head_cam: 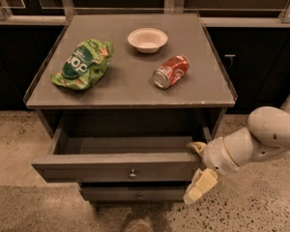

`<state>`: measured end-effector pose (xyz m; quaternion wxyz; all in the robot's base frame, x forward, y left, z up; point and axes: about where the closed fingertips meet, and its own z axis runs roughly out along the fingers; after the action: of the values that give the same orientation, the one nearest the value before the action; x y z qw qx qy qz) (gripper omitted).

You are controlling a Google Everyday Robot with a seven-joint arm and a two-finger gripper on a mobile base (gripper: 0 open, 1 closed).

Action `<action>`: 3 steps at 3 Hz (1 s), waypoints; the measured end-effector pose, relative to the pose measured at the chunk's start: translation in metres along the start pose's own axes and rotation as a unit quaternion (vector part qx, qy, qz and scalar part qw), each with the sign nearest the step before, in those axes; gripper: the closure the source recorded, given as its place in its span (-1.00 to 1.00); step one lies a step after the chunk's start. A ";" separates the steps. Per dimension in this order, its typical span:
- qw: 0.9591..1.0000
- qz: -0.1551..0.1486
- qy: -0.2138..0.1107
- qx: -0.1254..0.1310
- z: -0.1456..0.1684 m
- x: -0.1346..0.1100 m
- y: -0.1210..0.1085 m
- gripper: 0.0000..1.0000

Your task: Open top drawer

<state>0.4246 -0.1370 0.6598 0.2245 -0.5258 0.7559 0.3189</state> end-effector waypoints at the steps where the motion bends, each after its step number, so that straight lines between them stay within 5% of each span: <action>1: 0.999 0.040 -0.005 -0.010 -0.014 0.005 0.029 -1.00; 2: 0.999 0.043 -0.005 -0.011 -0.015 0.006 0.031 -1.00; 3: 0.996 0.093 0.000 -0.014 -0.030 0.025 0.071 -1.00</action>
Offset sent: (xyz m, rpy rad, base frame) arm -0.2239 -0.0534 0.0508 0.0045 0.4817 -0.2921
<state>0.3495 -0.1580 0.6809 0.1861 -0.4561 0.7971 0.3493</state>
